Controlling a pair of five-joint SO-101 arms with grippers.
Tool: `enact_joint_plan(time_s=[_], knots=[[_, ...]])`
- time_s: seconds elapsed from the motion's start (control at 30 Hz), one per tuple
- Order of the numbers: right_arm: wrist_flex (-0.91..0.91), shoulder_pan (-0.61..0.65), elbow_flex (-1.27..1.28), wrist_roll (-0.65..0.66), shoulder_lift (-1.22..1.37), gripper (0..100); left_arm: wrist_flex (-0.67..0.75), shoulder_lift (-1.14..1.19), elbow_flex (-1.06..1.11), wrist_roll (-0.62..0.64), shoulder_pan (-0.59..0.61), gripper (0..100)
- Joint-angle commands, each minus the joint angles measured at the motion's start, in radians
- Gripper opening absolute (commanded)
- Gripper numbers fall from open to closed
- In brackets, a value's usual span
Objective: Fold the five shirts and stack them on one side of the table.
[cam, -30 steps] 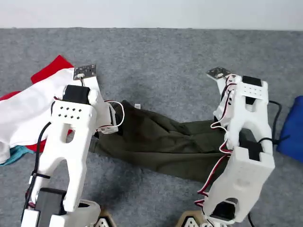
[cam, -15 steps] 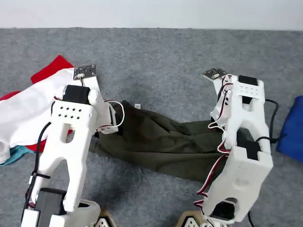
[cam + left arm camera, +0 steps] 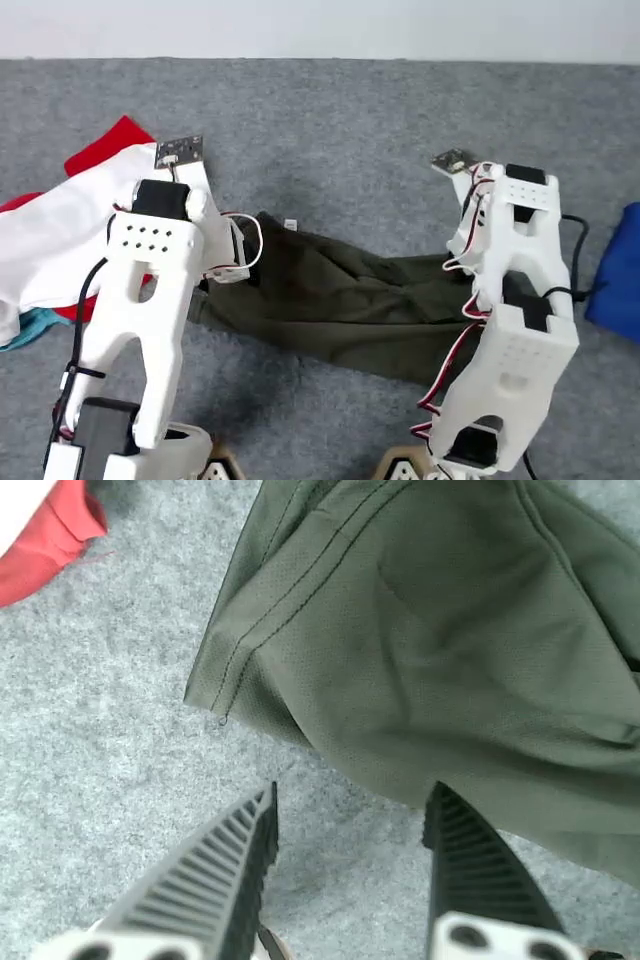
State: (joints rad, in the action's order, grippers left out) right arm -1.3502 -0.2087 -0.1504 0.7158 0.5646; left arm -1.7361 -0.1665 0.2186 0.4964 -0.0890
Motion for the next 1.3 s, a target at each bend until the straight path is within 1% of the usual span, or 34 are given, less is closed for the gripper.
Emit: enact_joint_plan(time_s=[0.0, 0.17, 0.2, 0.47, 0.67, 0.8, 0.9, 1.03, 1.1, 1.17, 1.27], knots=[[0.005, -0.019, -0.002, 0.009, 0.021, 14.2, -0.009, -0.032, -0.002, 0.012, -0.005, 23], [0.064, -0.019, -0.003, 0.008, 0.019, 1.3, -0.009, -0.032, -0.002, 0.012, -0.005, 23], [0.076, -0.018, -0.003, 0.008, 0.019, 0.6, -0.009, -0.032, -0.002, 0.012, -0.005, 23], [0.09, -0.012, -0.084, 0.005, 0.021, 1.7, -0.017, -0.032, -0.001, 0.012, -0.003, 23], [0.096, 0.027, -0.219, -0.078, 0.028, 1.7, -0.017, -0.032, -0.001, 0.012, -0.005, 23], [0.097, 0.09, -0.255, -0.084, 0.028, 3.4, -0.017, -0.032, -0.001, 0.012, -0.005, 23], [0.096, 0.119, -0.255, -0.084, 0.028, 11.4, -0.017, -0.032, -0.001, 0.012, -0.005, 23], [0.111, 0.128, -0.256, -0.084, 0.028, 22.5, -0.017, -0.032, -0.001, 0.012, -0.003, 23], [0.133, 0.122, -0.256, -0.084, 0.028, 23.1, -0.017, -0.032, -0.001, 0.012, -0.003, 23], [0.14, 0.091, -0.256, -0.118, 0.028, 23.1, -0.017, -0.032, -0.001, 0.012, -0.005, 23], [0.116, 0.059, -0.255, -0.14, 0.025, 23.0, -0.017, -0.032, -0.001, 0.012, -0.005, 23]])
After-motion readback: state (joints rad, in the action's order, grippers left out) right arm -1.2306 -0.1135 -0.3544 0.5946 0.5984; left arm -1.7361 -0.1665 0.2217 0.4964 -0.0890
